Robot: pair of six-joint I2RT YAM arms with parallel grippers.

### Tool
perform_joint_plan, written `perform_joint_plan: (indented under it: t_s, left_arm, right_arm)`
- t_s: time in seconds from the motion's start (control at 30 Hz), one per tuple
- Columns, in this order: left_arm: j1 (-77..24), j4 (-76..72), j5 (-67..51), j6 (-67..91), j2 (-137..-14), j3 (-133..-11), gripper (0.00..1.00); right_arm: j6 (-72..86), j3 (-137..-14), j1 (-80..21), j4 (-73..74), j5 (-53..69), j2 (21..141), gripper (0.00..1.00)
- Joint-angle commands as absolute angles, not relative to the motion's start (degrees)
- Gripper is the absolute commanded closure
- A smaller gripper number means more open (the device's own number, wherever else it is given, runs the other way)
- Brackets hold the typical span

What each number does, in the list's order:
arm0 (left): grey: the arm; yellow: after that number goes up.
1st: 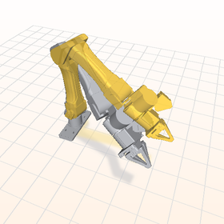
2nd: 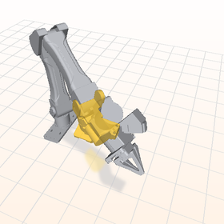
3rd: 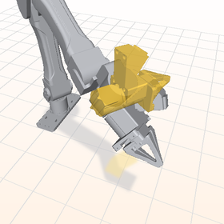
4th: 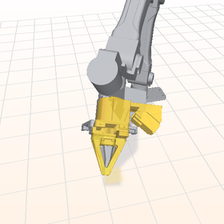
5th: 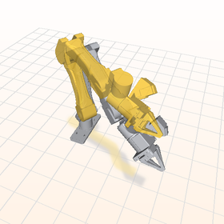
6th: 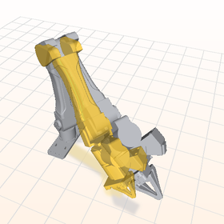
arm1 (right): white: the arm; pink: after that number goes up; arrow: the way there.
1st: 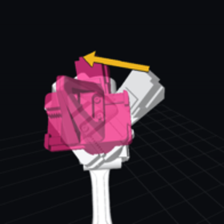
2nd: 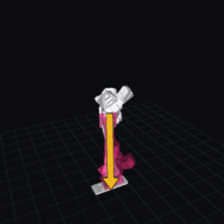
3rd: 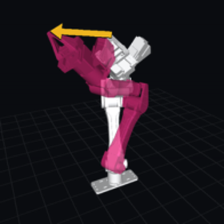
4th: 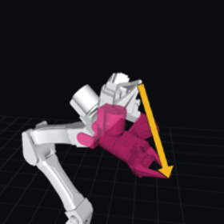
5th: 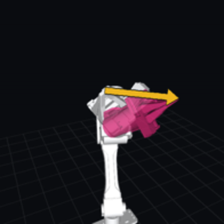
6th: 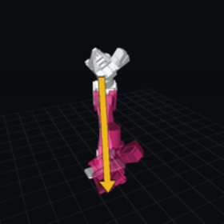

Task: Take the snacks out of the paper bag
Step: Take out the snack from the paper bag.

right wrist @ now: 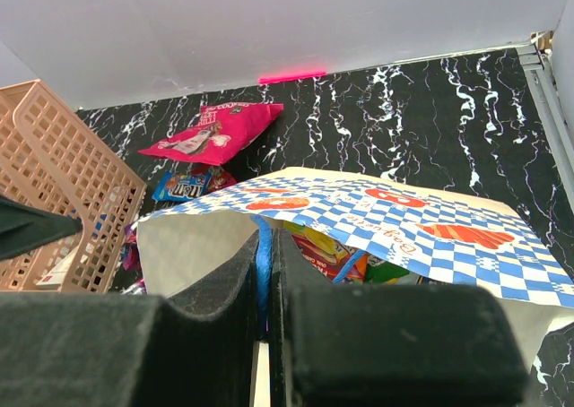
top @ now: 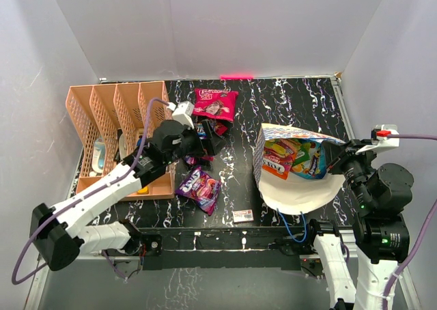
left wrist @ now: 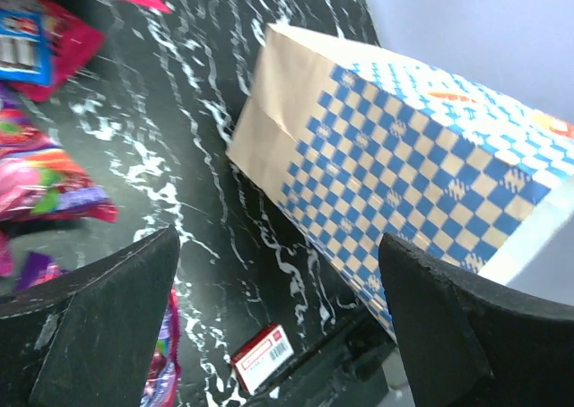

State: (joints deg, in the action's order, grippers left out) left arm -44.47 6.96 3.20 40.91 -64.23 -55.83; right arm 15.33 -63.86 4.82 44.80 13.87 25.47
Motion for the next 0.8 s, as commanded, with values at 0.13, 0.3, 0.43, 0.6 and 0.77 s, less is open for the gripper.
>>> perform_joint_plan:
  t_s: [0.13, 0.3, 0.43, 0.6, 0.77]
  left_arm:
    - [-50.01, -20.74, -16.33, 37.08, -64.58, -51.48, 0.10]
    - [-65.58, -14.79, -8.97, 19.92, -69.33, -62.13, 0.10]
    - [-76.31, -7.51, -2.55, 5.03, -77.70, -71.26, 0.10]
    - [-84.39, -0.61, 13.32, -11.36, -90.63, -79.84, 0.12]
    - [-84.90, -8.14, 28.25, -13.20, -100.20, -82.64, 0.12]
  right_arm:
    - [15.69, -65.28, 4.41, 40.78, 14.63, 25.07, 0.92]
    - [15.66, -65.04, 4.43, 40.55, 14.56, 25.09, 0.92]
    - [15.66, -65.21, 4.44, 40.61, 14.42, 25.12, 0.92]
    - [15.73, -65.85, 4.39, 40.84, 14.50, 25.30, 0.92]
    - [15.68, -66.18, 4.37, 41.00, 14.29, 25.24, 0.92]
